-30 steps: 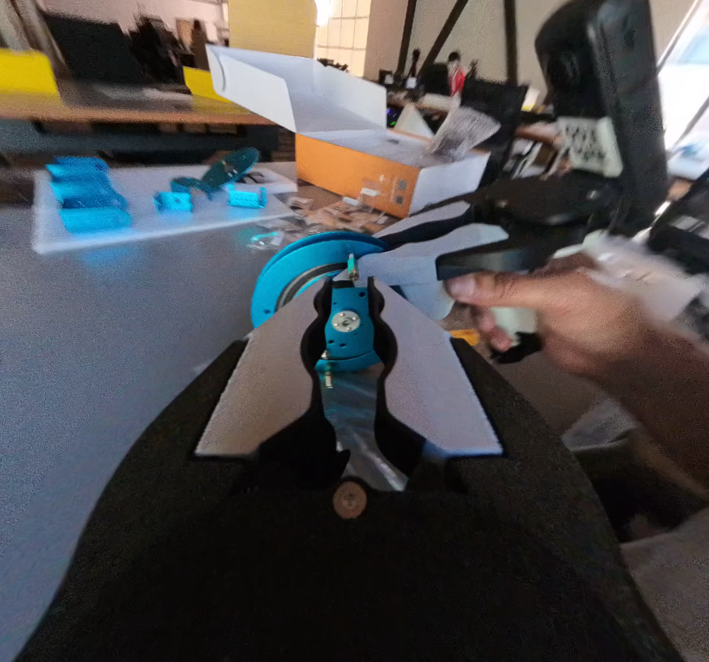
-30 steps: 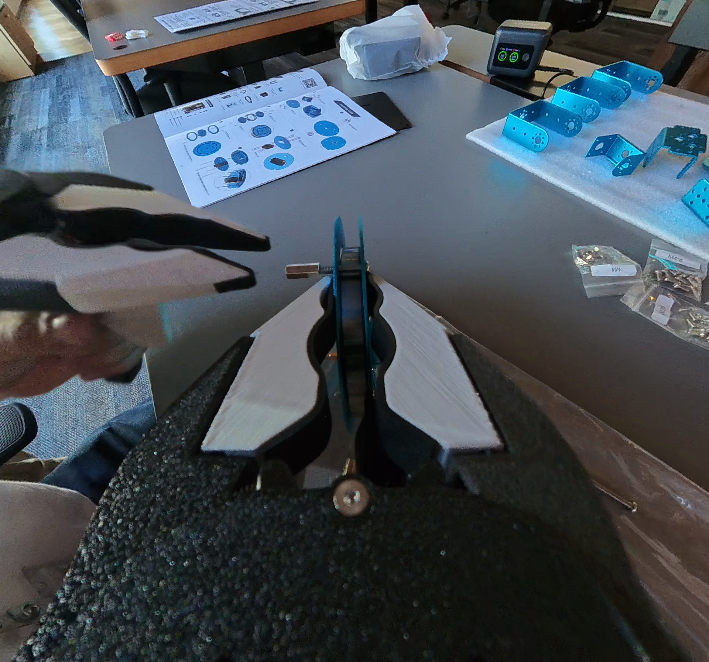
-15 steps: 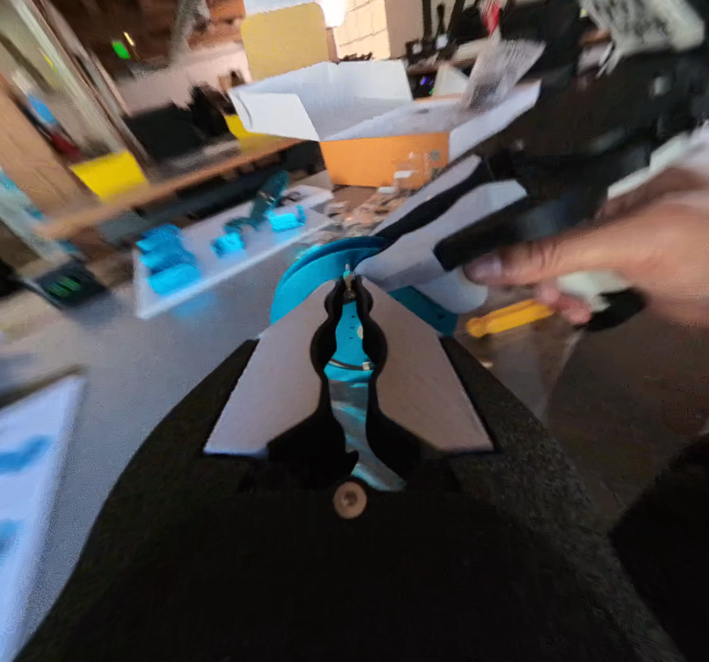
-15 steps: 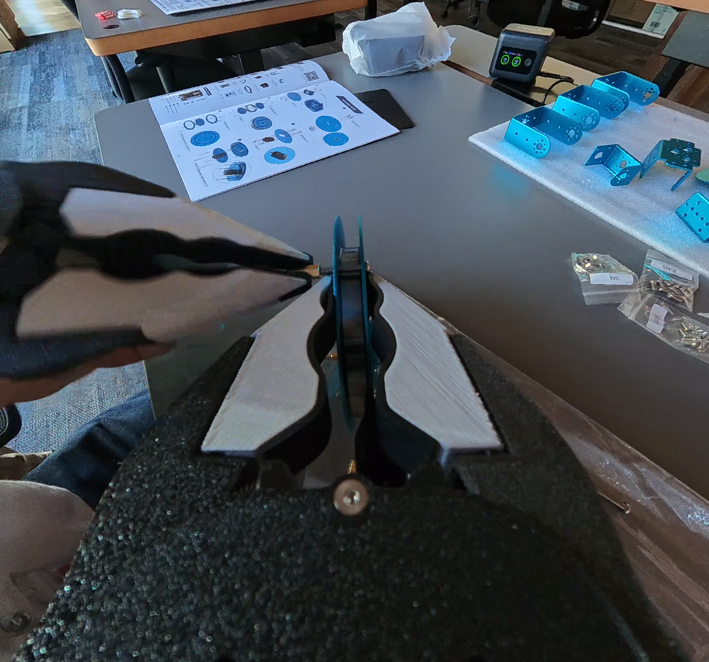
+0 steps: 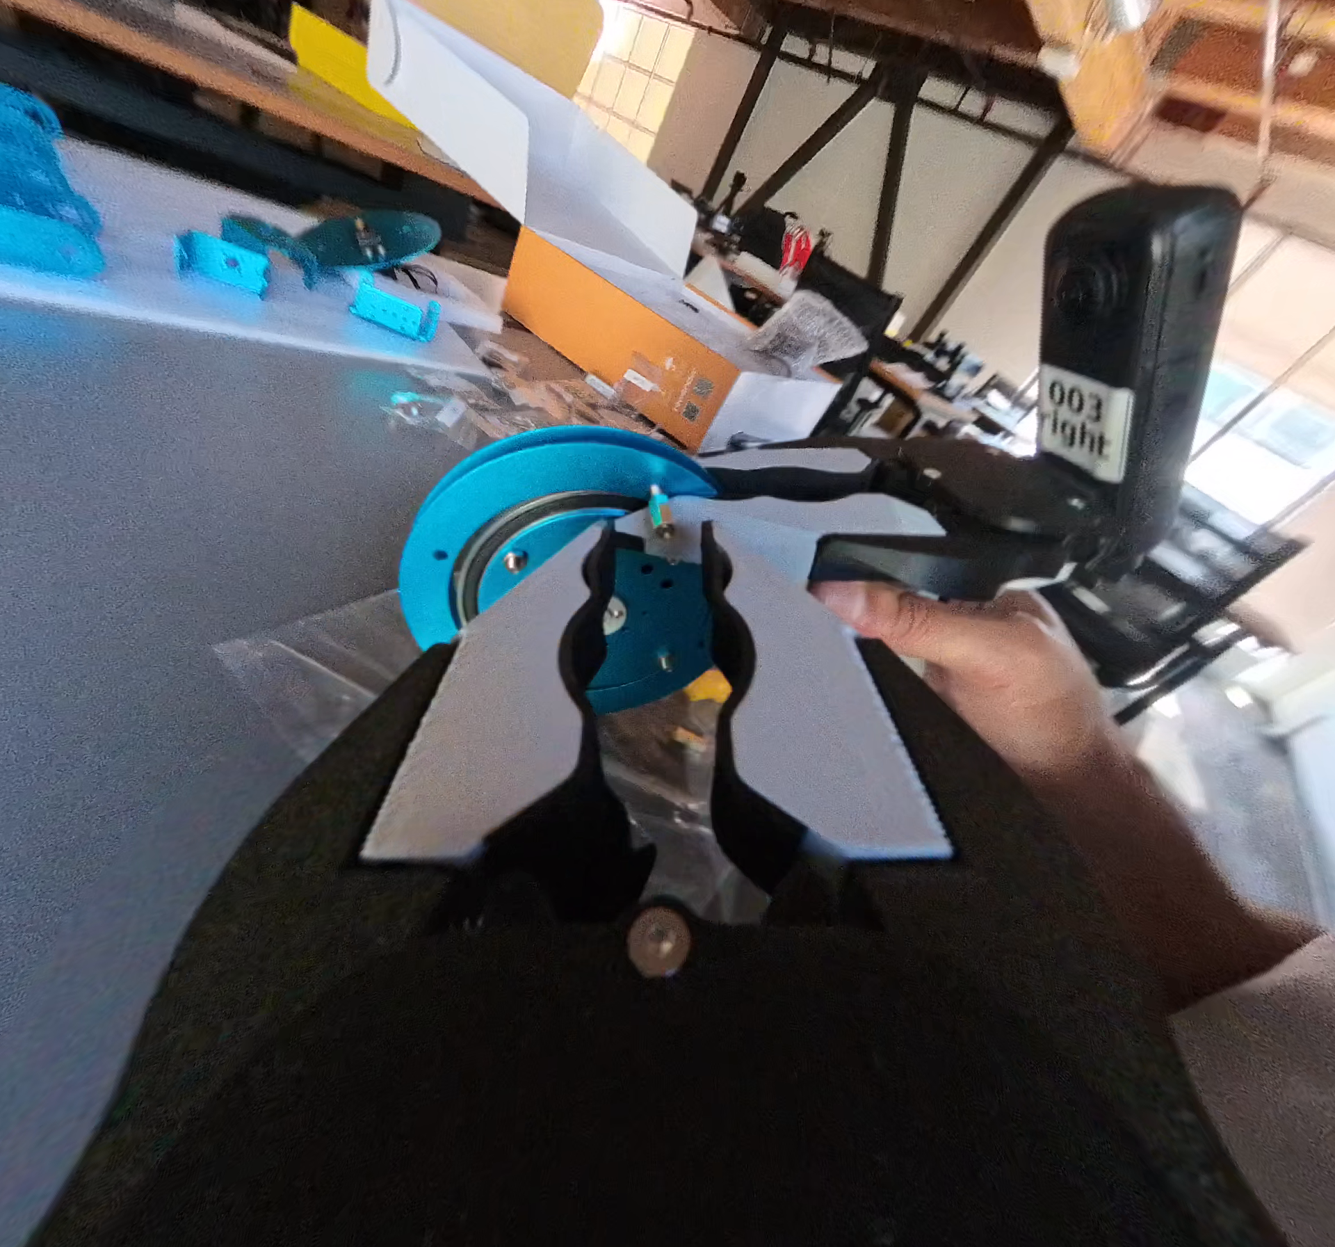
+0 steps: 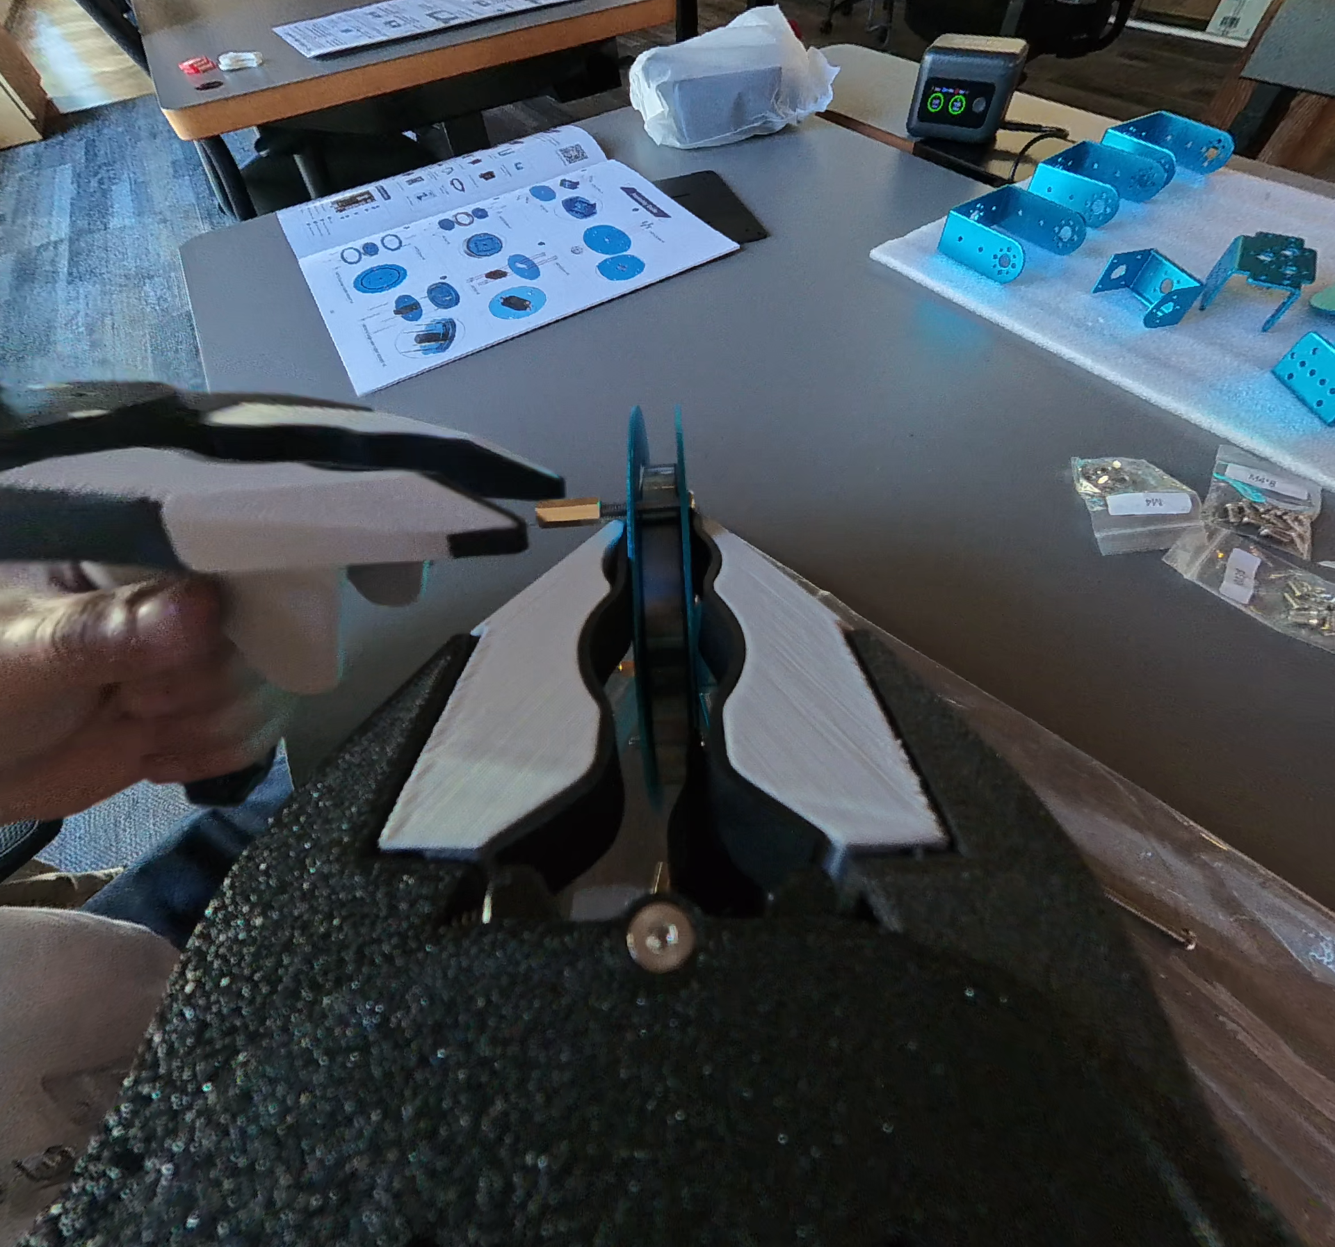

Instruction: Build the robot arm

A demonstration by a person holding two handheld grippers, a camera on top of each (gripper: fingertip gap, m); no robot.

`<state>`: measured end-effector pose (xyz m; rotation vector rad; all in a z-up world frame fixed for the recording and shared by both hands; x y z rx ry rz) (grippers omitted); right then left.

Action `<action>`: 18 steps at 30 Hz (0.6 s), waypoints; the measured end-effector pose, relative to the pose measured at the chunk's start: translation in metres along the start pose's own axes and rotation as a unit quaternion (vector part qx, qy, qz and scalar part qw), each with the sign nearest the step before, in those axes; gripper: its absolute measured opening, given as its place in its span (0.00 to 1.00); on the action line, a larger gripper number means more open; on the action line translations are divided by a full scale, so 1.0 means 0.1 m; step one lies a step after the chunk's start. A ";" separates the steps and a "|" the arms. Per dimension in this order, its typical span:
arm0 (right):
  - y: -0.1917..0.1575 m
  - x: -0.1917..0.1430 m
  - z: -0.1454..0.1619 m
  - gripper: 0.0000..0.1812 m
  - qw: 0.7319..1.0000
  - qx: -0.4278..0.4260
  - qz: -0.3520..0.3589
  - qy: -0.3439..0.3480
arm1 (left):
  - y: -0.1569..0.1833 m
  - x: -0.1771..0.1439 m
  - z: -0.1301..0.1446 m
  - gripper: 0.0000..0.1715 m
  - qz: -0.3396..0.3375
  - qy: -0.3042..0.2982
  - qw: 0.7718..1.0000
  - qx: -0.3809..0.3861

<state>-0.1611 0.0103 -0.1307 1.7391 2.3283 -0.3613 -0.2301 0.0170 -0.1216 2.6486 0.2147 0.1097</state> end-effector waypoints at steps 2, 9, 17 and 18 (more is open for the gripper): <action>-0.01 0.01 0.00 0.07 1.000 -0.004 -0.002 -0.002 | -0.04 0.03 0.03 0.13 0.012 0.003 0.999 -0.045; -0.04 0.02 -0.01 0.07 1.000 -0.021 -0.003 -0.007 | 0.00 0.04 0.03 0.02 -0.004 -0.005 1.000 0.022; 0.01 0.02 -0.01 0.07 1.000 0.000 -0.005 -0.012 | 0.03 0.10 0.11 0.03 -0.125 -0.059 0.589 0.796; 0.02 0.02 -0.01 0.07 1.000 0.005 -0.007 -0.011 | 0.02 0.11 0.09 0.03 -0.113 -0.061 0.613 0.780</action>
Point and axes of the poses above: each gripper's, where its closed fingertips meet, x out along the fingers, z out of its underside, y = z × x across the jaws, the point moved 4 cm from there along -x, back along the fingers, and after that the axes turned 4 degrees about y, right-handed, at the moved point
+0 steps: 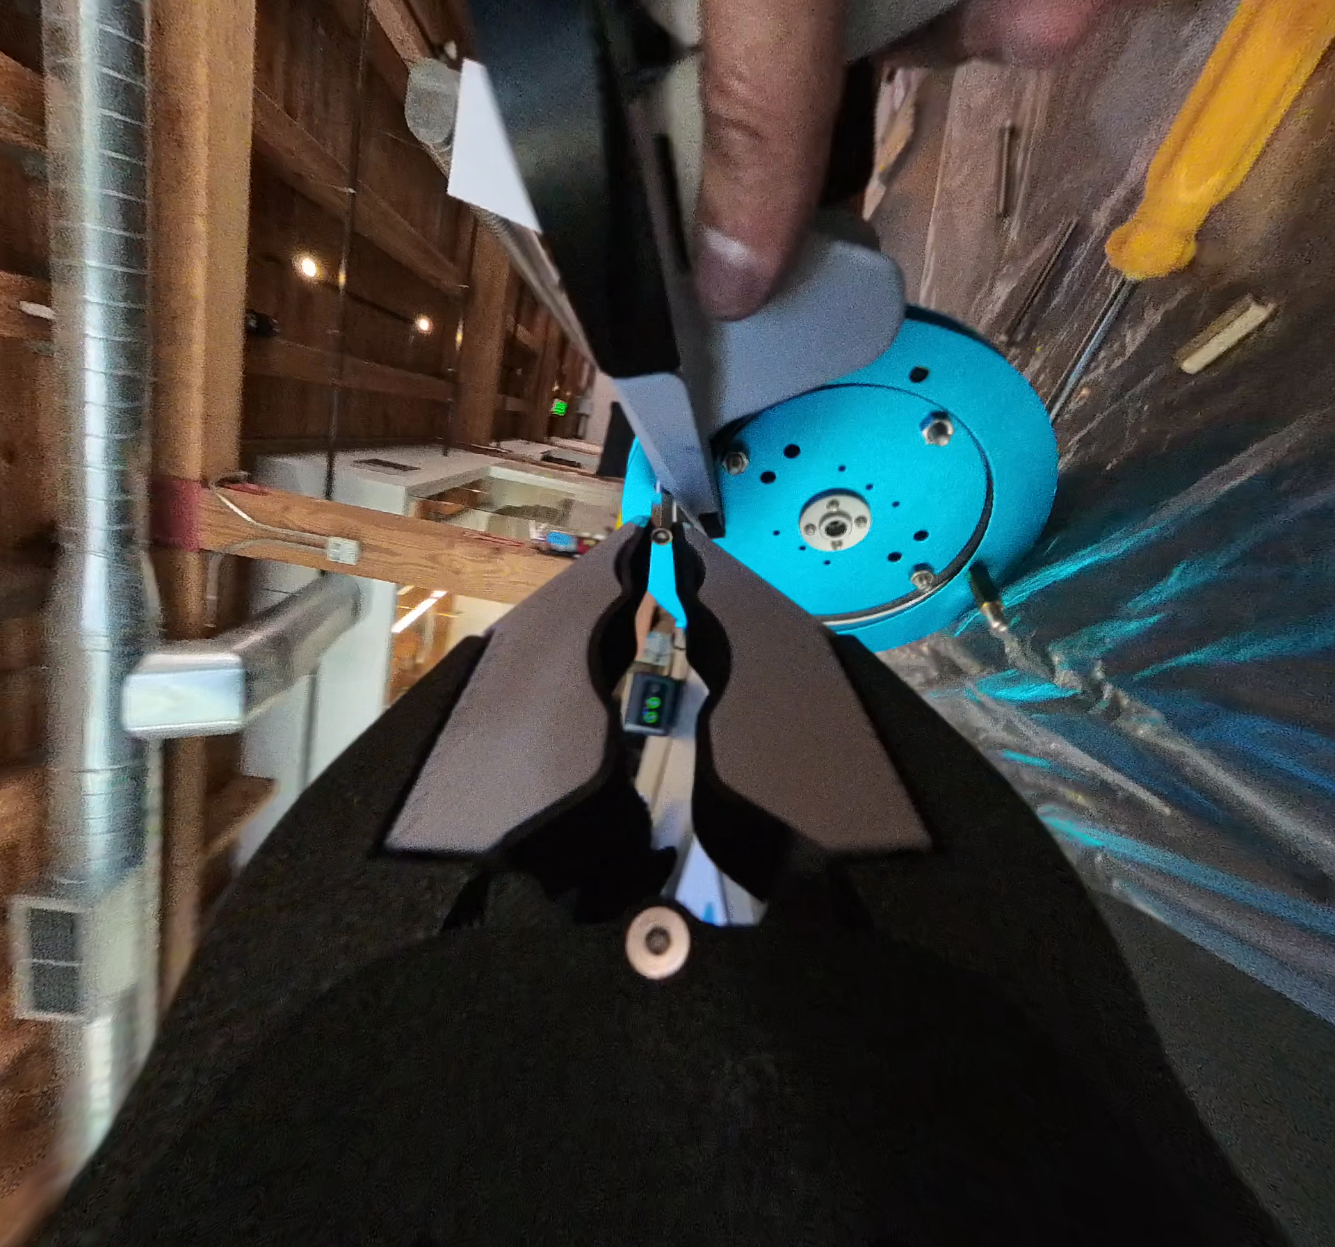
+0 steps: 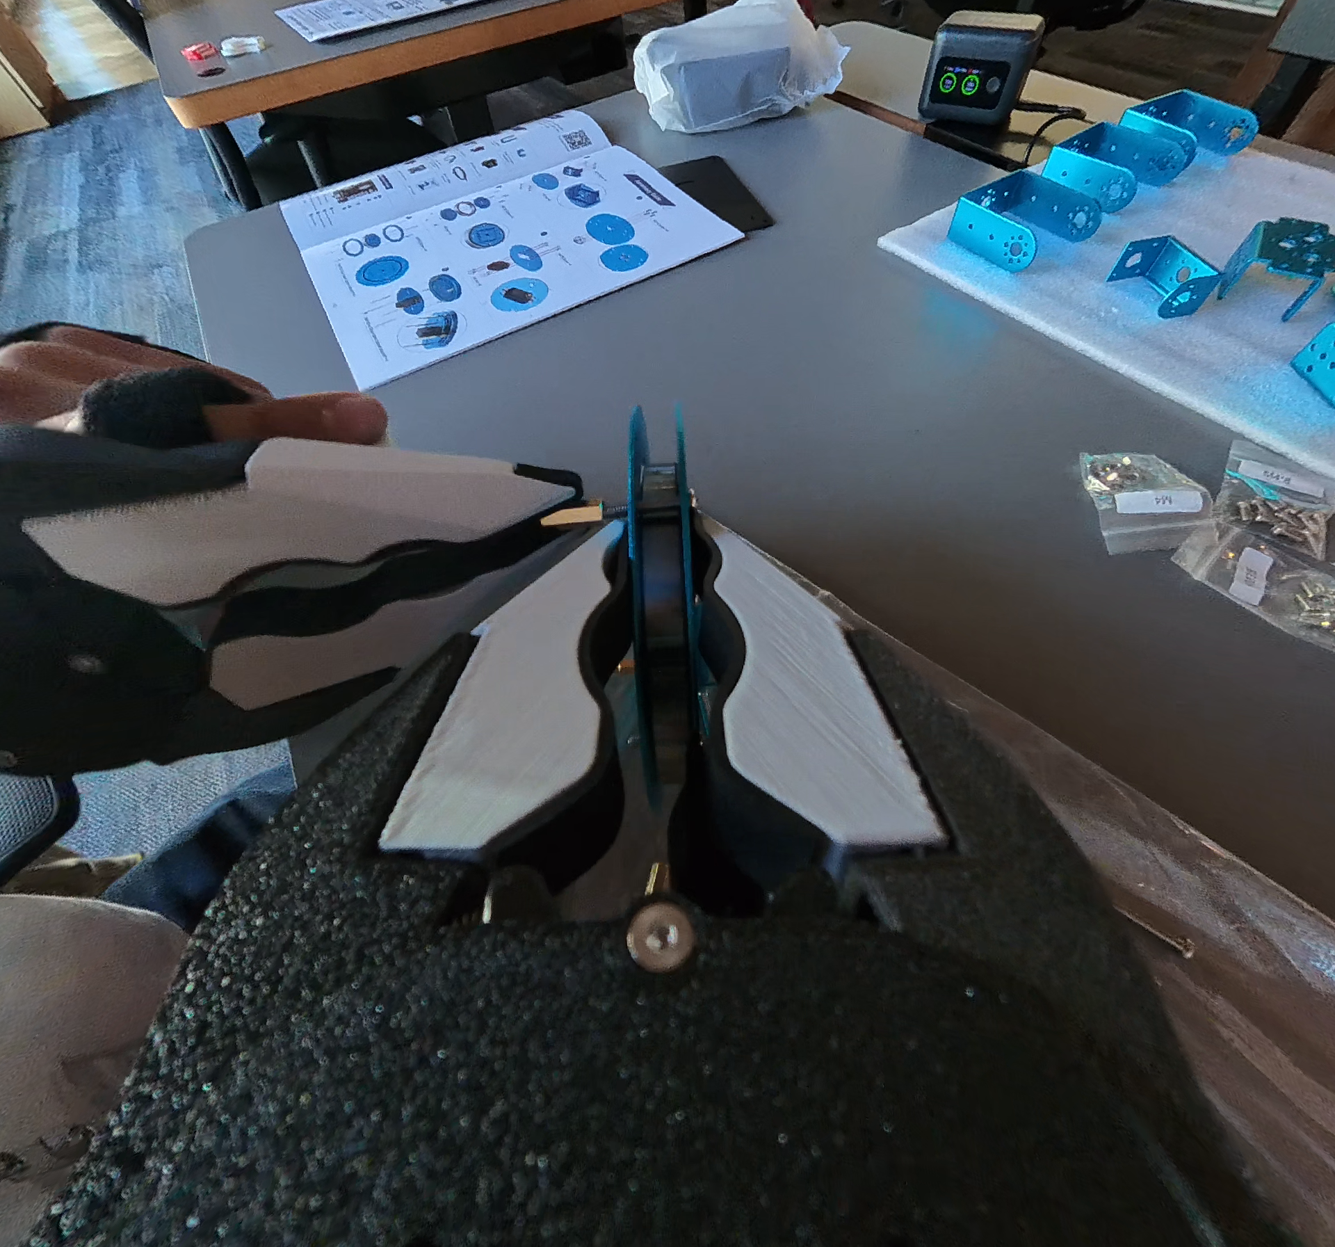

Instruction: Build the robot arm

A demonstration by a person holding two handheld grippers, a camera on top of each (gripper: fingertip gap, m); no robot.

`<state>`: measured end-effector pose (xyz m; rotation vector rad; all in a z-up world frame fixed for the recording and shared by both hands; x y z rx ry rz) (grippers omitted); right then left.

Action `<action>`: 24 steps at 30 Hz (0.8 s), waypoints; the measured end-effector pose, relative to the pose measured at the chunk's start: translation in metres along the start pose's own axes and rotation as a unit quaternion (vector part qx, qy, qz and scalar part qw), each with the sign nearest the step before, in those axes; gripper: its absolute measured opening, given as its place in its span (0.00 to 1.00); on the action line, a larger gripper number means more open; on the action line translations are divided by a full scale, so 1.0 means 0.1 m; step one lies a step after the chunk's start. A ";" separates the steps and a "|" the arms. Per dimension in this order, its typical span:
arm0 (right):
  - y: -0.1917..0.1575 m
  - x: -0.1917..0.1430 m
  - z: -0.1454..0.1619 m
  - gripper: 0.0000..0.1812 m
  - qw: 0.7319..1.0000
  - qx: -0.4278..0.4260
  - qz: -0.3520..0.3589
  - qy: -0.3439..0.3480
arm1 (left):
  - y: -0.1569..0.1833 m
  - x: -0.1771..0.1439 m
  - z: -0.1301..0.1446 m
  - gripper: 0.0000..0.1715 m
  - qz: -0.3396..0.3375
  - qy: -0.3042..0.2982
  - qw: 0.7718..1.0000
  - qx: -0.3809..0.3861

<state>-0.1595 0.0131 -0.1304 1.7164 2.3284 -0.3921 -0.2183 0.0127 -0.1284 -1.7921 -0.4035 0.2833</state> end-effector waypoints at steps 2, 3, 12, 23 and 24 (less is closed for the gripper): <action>0.00 0.01 0.00 0.07 1.000 0.000 -0.002 0.002 | -0.04 -0.01 0.01 0.03 0.032 0.003 0.990 -0.137; -0.01 0.01 0.00 0.07 1.000 -0.003 -0.002 0.002 | -0.05 -0.02 0.01 0.03 0.046 0.002 0.973 -0.225; -0.03 0.02 -0.01 0.07 1.000 -0.013 -0.002 0.001 | -0.12 -0.08 0.11 0.08 0.125 0.066 0.609 -0.781; -0.03 0.03 -0.01 0.07 1.000 -0.017 0.001 -0.001 | -0.01 -0.02 -0.02 0.03 -0.006 -0.015 0.991 -0.134; -0.01 0.03 -0.01 0.07 1.000 -0.014 0.002 0.000 | 0.02 0.00 -0.02 0.03 -0.038 -0.023 0.999 -0.007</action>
Point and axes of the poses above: each gripper's, where its closed fingertips meet, x out along the fingers, z out of its underside, y = z × x across the jaws, the point moved 4 cm from there along -x, back along the fingers, and after that the axes turned 4 degrees about y, right-handed, at the moved point
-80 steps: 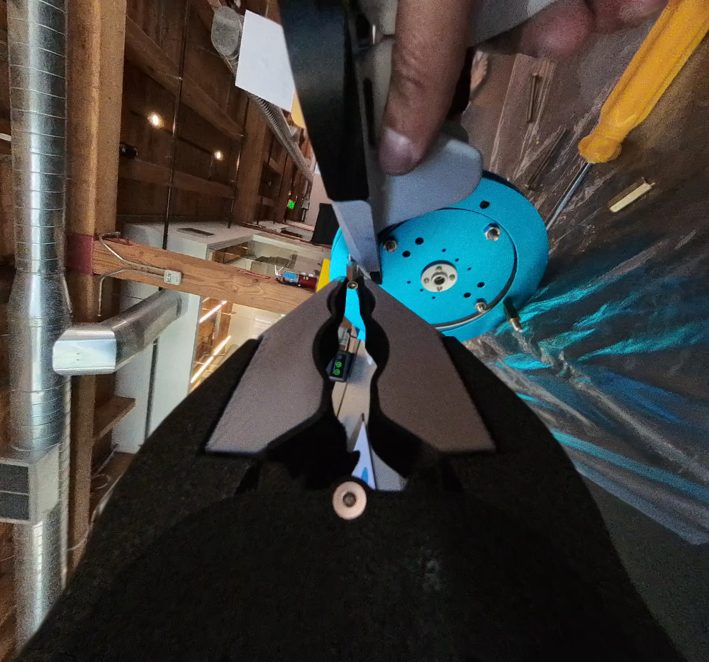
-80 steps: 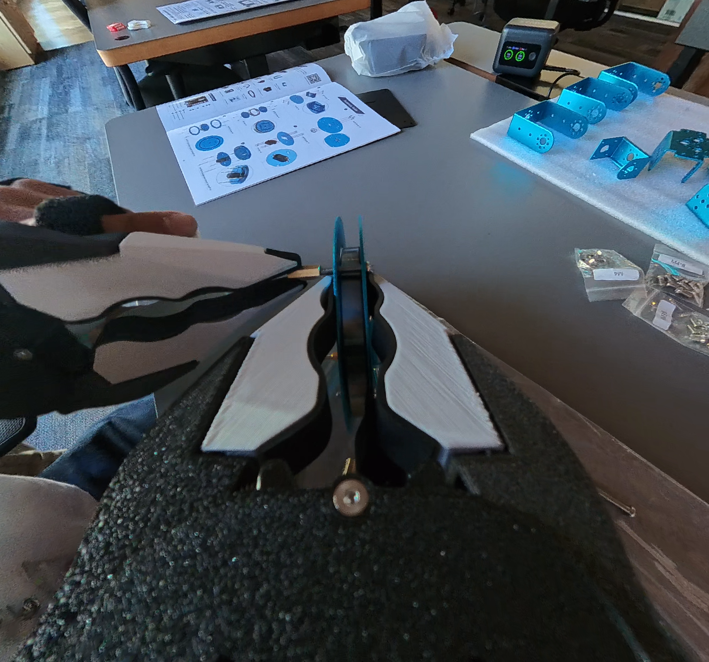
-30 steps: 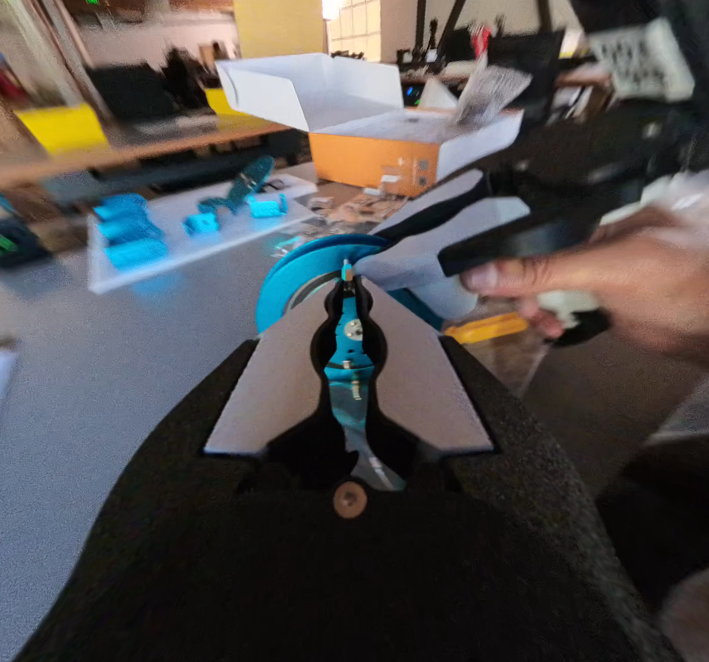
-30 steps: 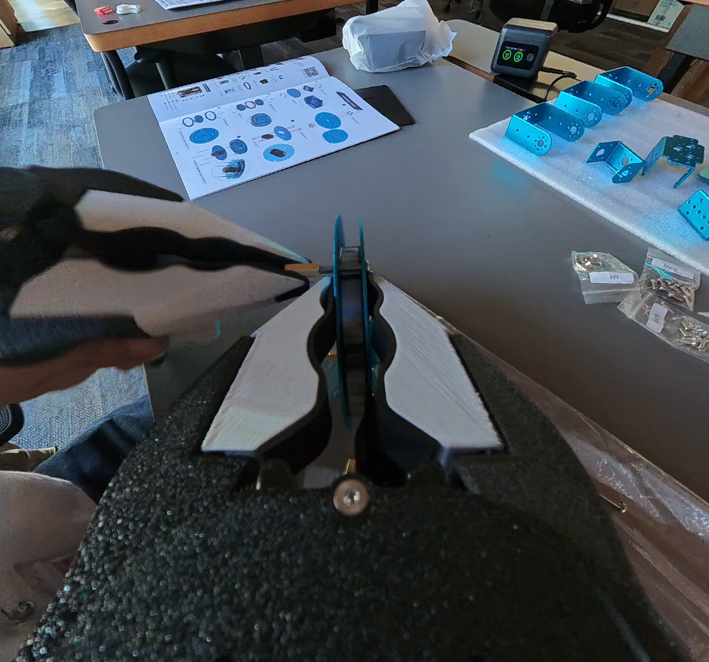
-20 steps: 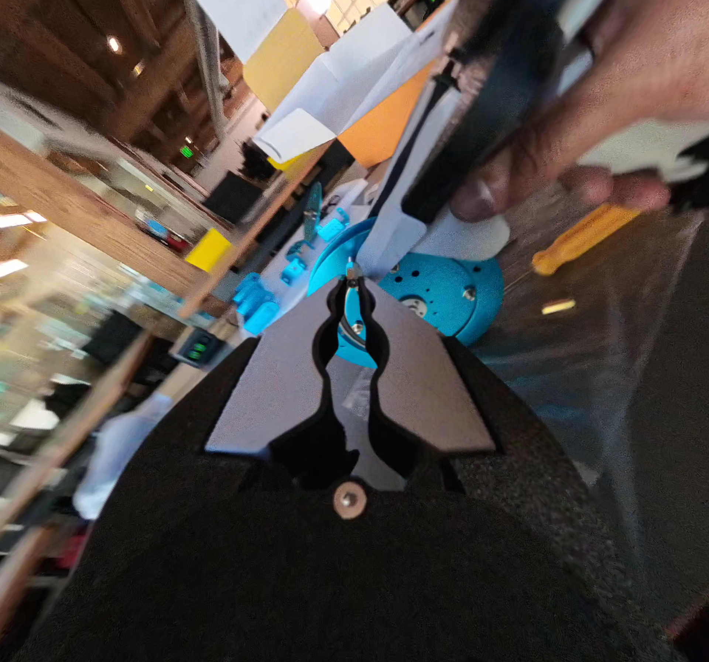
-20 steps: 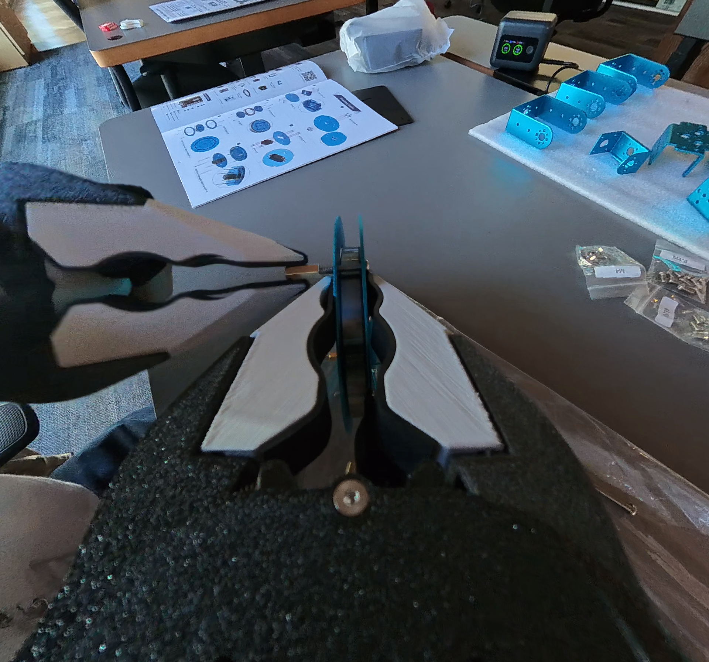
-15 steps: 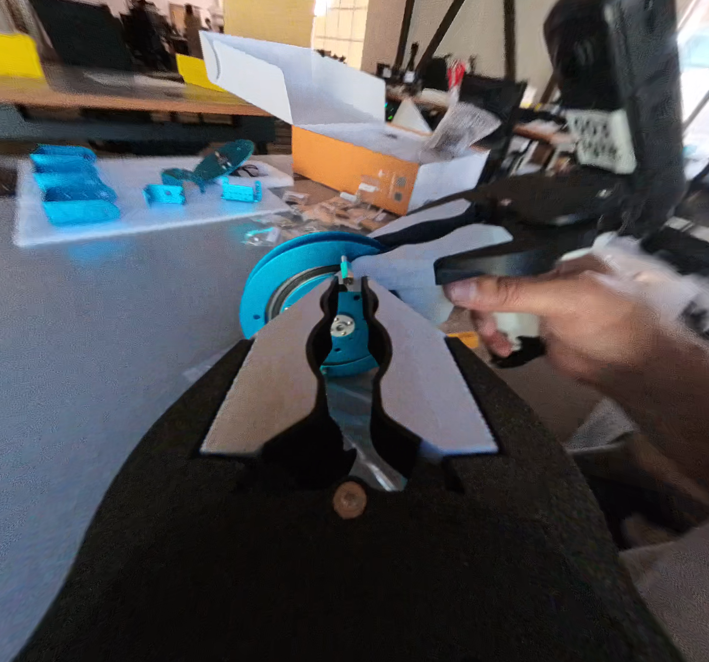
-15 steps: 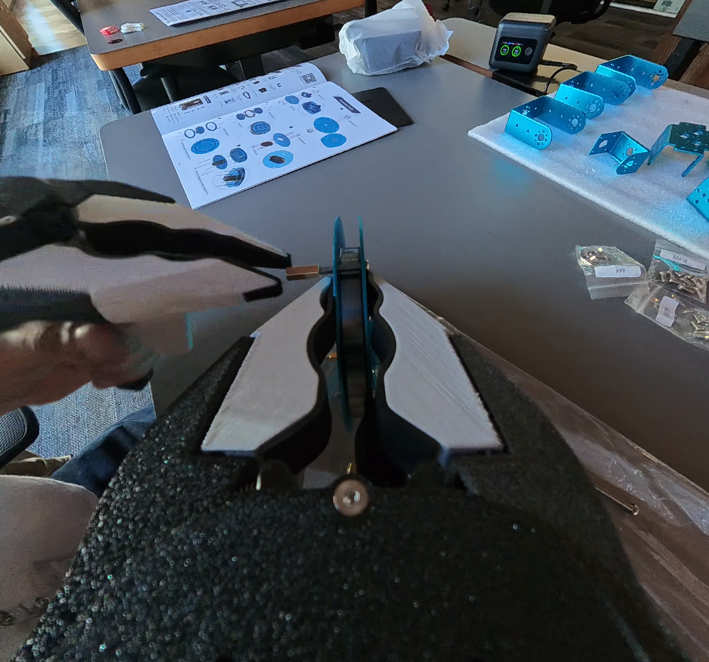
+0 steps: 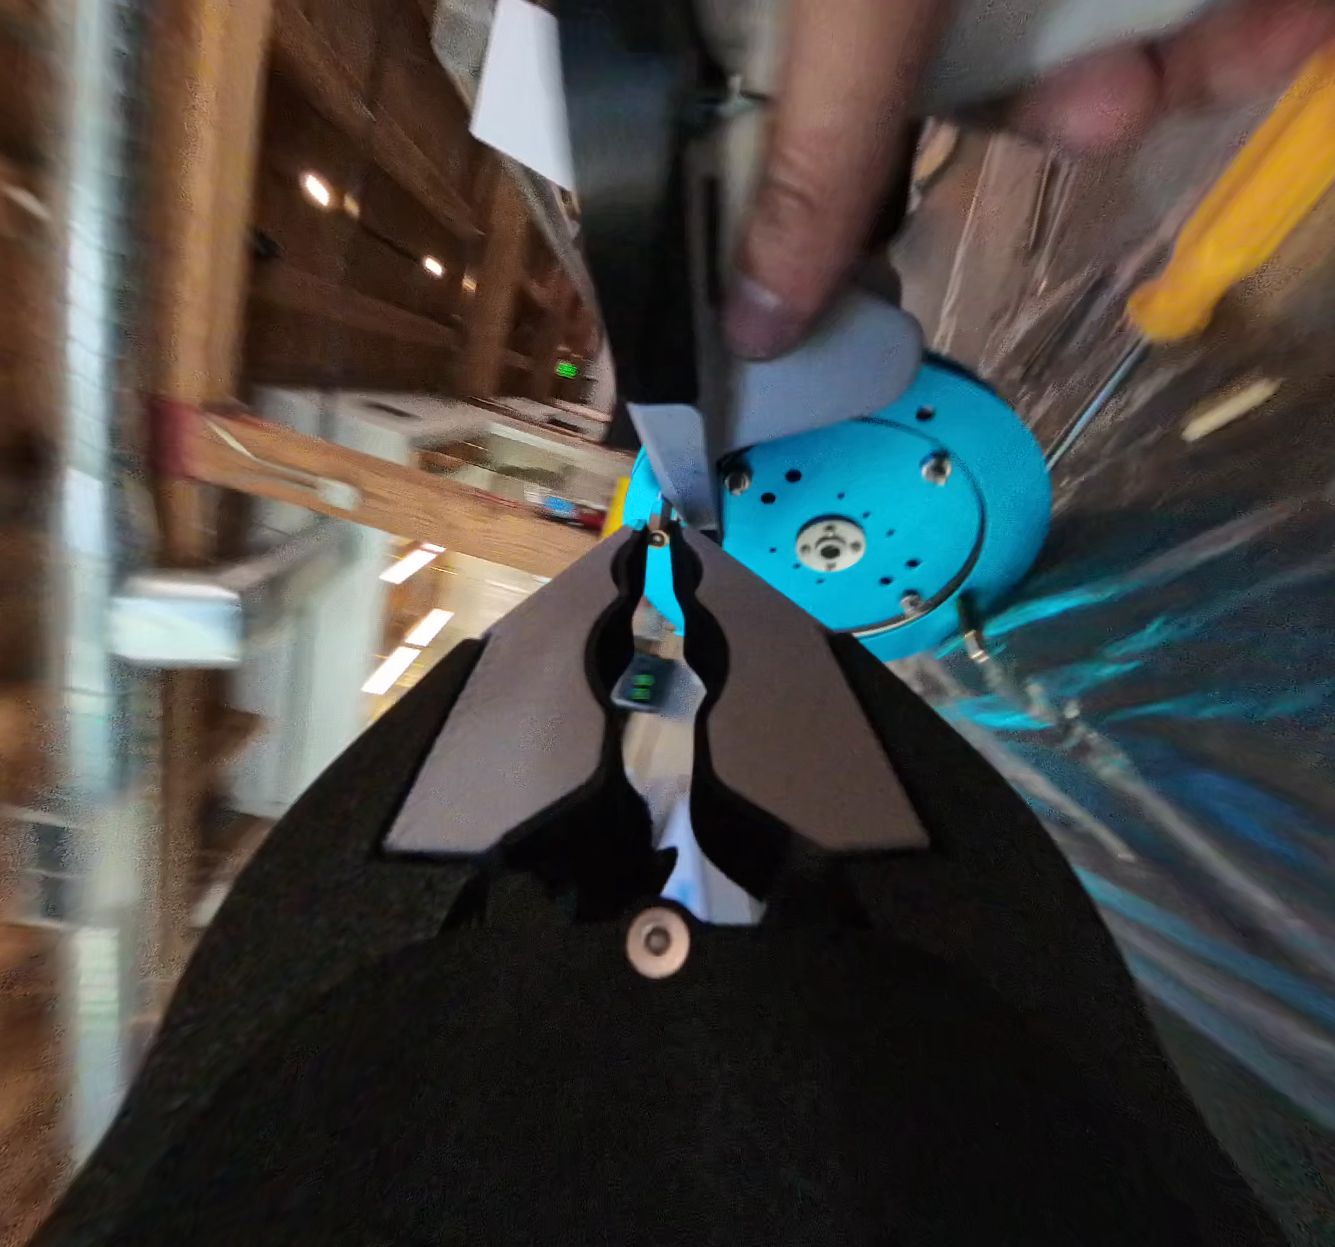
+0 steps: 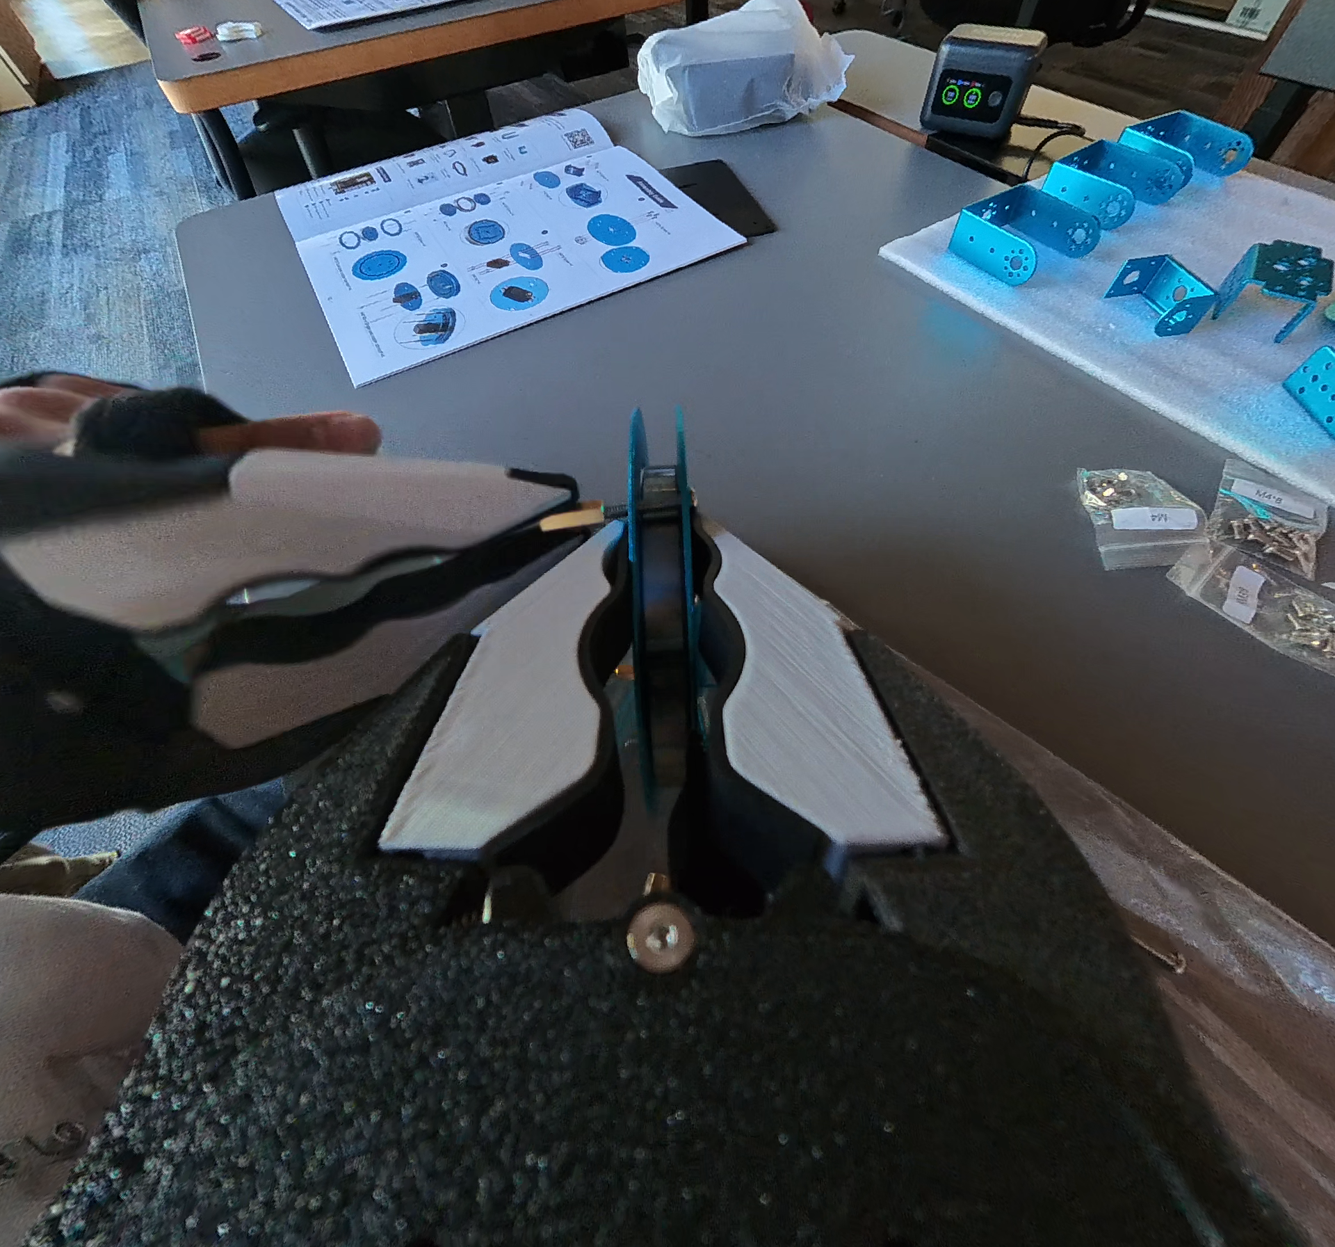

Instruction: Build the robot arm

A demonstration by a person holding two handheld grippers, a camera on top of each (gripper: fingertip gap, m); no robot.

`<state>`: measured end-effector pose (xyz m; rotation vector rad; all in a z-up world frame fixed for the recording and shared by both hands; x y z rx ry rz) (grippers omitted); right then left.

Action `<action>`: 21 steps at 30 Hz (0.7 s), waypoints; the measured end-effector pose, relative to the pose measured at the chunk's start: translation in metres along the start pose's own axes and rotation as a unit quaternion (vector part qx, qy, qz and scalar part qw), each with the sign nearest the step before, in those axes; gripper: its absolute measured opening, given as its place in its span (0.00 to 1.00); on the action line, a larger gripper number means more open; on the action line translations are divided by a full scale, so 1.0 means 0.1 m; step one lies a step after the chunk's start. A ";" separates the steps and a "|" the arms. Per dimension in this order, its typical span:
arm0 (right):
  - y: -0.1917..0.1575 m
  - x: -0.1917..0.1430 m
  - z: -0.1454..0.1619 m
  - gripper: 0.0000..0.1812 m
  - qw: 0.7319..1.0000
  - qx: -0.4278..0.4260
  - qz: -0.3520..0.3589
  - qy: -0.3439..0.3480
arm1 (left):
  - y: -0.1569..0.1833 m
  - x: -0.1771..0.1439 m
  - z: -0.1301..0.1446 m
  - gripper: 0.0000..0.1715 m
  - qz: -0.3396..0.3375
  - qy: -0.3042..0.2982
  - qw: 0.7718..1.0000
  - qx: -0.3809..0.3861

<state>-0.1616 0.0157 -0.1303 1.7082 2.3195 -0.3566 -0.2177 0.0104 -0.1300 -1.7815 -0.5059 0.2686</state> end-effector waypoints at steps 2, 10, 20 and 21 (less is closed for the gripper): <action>0.03 0.00 0.00 0.07 1.000 0.003 0.000 0.000 | 0.01 0.03 0.03 0.03 -0.017 0.007 1.000 0.024; 0.00 -0.01 0.00 0.07 1.000 0.006 -0.001 0.001 | -0.20 -0.14 0.05 0.11 0.102 0.036 0.778 -0.619; -0.07 -0.01 0.00 0.07 0.999 -0.031 -0.001 0.004 | -0.09 0.00 0.13 0.04 0.161 0.059 0.596 -0.785; -0.06 -0.01 0.00 0.07 0.999 -0.032 0.000 0.007 | -0.09 0.00 0.13 0.03 0.163 0.053 0.609 -0.774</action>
Point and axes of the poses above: each gripper's, where its closed fingertips meet, x out along the fingers, z out of its underside, y = z × x across the jaws, the point moved 4 cm from there along -x, back along the fingers, and after that the axes turned 4 degrees about y, right-handed, at the moved point
